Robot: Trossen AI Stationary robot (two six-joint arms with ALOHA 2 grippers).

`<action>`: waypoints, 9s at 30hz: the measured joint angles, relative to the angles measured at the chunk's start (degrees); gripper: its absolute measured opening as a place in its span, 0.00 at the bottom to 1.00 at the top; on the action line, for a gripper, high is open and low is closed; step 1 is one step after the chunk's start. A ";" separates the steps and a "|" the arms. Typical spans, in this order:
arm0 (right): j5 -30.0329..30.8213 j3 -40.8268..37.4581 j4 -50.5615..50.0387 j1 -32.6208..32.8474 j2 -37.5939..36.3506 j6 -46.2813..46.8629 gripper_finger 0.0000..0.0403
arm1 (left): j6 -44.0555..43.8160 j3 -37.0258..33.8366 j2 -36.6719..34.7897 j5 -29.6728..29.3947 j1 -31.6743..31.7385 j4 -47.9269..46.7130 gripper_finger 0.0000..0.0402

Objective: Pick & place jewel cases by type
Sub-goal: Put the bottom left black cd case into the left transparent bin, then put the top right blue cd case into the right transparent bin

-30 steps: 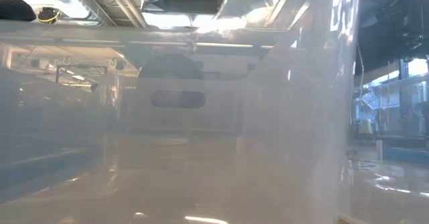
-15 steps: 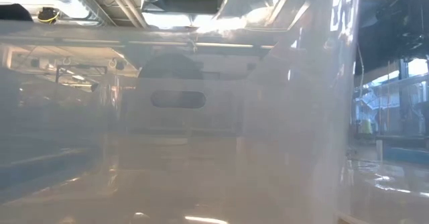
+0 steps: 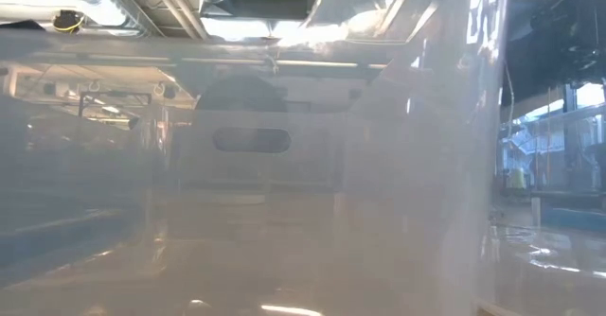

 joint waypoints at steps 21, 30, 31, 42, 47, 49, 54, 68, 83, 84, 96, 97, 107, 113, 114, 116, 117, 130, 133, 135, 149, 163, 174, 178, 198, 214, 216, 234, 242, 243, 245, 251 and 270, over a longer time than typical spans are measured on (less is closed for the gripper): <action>0.00 0.00 0.02 0.00 0.00 -0.01 0.48 | -1.50 -0.05 -0.02 -0.98 0.00 0.18 0.17; 0.00 0.00 -0.86 -0.02 0.01 -0.01 0.48 | -1.34 -0.05 -0.04 -2.67 -0.02 -0.02 0.15; 0.00 0.00 -0.99 0.00 0.01 -0.01 0.48 | -1.36 -0.05 -0.04 -3.20 -0.02 0.00 0.15; -0.02 0.00 -1.51 0.00 0.01 -0.01 0.48 | -1.33 -0.05 -0.04 -5.71 -0.02 -1.25 0.14; -0.01 0.00 -1.51 0.00 0.01 -0.01 0.48 | -1.35 1.69 -0.04 -7.57 -0.02 -3.97 0.14; -0.02 0.00 -1.49 0.00 0.01 -0.01 0.48 | -1.33 3.07 -0.04 -8.99 -0.02 -6.04 0.14; -0.02 0.00 -1.51 0.00 -0.01 -0.01 0.48 | -1.36 4.89 -0.04 -11.05 0.00 -8.05 0.14; -0.01 0.00 -1.51 0.00 0.01 -0.01 0.48 | -1.33 4.91 -0.04 -11.35 0.11 -8.64 0.07; -0.02 0.00 -1.51 0.00 0.00 -0.02 0.48 | -1.81 5.00 -0.08 -14.54 0.11 -12.20 0.08; -0.02 0.00 -1.51 0.00 0.01 -0.01 0.48 | -2.43 5.00 -0.28 -14.76 0.11 -12.22 0.08; -0.01 0.00 -1.51 0.00 0.01 -0.02 0.48 | -10.35 5.00 -10.65 -13.82 0.11 -13.69 0.09; 0.00 0.00 -1.51 0.00 -0.01 -0.03 0.48 | -10.35 5.00 -11.74 -13.82 0.11 -13.68 0.09; 0.00 0.00 -1.50 0.00 0.00 -0.03 0.48 | 1.30 12.99 -20.73 -18.65 0.17 -14.58 0.08; 0.00 0.00 -1.49 0.00 0.01 -0.03 0.48 | 18.00 18.44 -21.92 -21.14 1.05 -4.98 0.09; -0.02 0.00 -1.49 -0.01 0.01 -0.03 0.48 | 22.57 18.62 -21.92 -19.90 1.57 -1.63 0.09; -0.01 0.00 -1.49 0.00 -0.01 -0.03 0.48 | 31.61 18.62 -21.83 -16.24 2.91 5.20 0.08; 0.00 0.00 -1.49 0.00 0.01 -0.03 0.48 | 35.42 18.62 -21.71 -13.96 3.80 8.58 0.08; -0.02 0.00 -1.46 0.00 0.01 -0.03 0.48 | 58.64 18.59 -19.90 18.59 16.58 20.63 0.09; -0.02 0.00 -1.46 -0.01 -0.01 -0.05 0.48 | 65.04 18.59 -18.37 20.59 18.40 20.85 0.09; 0.00 0.00 -1.46 -0.02 0.01 -0.05 0.48 | 68.42 18.59 -17.08 20.86 19.35 20.85 0.09; 0.00 0.00 -1.45 0.00 -0.01 -0.23 0.48 | 77.33 18.51 -6.88 15.56 20.00 19.02 0.10; 0.00 -0.02 -1.48 -0.02 0.00 -0.18 0.48 | 76.75 18.53 -2.75 12.09 20.02 18.86 0.12; 0.00 0.00 -1.49 0.00 -0.01 -0.20 0.48 | 74.55 18.53 -2.75 10.64 20.02 18.85 0.14; 0.00 0.00 -1.49 -0.02 -0.01 -0.20 0.48 | 74.04 18.53 -2.75 10.93 20.00 18.84 0.15; 0.00 -0.02 -1.49 0.00 -0.01 -0.05 0.48 | 50.89 18.53 -12.79 10.60 21.05 8.44 0.31; -0.02 -0.02 -1.51 0.00 0.01 -0.03 0.48 | 34.97 -6.11 -33.49 14.46 34.57 38.37 0.30; -0.14 0.00 -1.51 0.00 0.00 1.93 0.48 | 34.54 -8.82 -33.70 14.58 35.68 42.86 0.30; -5.53 20.64 -29.04 4.46 20.01 22.10 0.48 | 41.18 -14.02 -33.75 21.18 38.24 60.15 0.30; -2.49 39.20 -46.97 9.95 41.88 33.67 0.48 | 41.22 -14.02 -33.75 21.81 40.07 59.95 0.31; -2.07 41.39 -50.28 10.76 44.67 36.82 0.48 | 41.22 -14.02 -33.73 22.31 40.26 59.84 0.30; -1.51 44.72 -56.01 12.66 49.56 43.64 0.48 | 41.24 -14.02 -33.69 23.33 40.30 59.84 0.30; -3.39 46.82 -62.34 20.39 59.84 60.55 0.48 | 44.15 -14.02 -33.29 23.76 40.26 59.89 0.31; -8.71 44.66 -63.76 48.78 65.35 88.85 0.48 | 45.79 -14.02 -18.68 28.22 40.30 73.28 0.31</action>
